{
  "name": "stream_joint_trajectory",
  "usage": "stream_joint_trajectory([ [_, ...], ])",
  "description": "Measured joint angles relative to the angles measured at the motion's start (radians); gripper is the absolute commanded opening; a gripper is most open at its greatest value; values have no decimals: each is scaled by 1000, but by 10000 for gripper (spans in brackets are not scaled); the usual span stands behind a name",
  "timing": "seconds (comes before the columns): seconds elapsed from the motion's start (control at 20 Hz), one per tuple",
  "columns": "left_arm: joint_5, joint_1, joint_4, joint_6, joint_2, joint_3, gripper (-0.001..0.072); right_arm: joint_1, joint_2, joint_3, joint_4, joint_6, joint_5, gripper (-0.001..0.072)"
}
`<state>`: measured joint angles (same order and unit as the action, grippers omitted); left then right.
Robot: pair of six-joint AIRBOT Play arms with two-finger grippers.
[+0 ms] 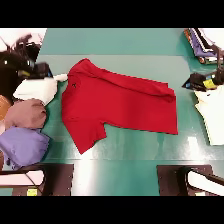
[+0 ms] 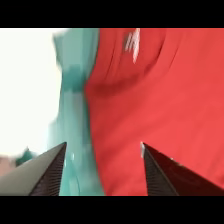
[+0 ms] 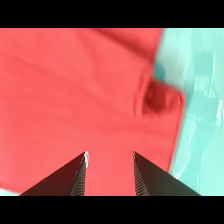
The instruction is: Fold the shirts.
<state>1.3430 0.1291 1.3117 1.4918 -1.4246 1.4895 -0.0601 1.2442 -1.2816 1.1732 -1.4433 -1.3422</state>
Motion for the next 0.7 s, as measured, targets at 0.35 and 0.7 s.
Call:
stream_joint_trajectory([
  [0.35, -126, 5, -56, 0, 258, -589, 542, -48, -203, 246, -3, 6, 23, 343],
  [0.7, -354, 6, -241, -77, 297, -827, 540, -54, -253, 297, -3, 6, 24, 343],
])
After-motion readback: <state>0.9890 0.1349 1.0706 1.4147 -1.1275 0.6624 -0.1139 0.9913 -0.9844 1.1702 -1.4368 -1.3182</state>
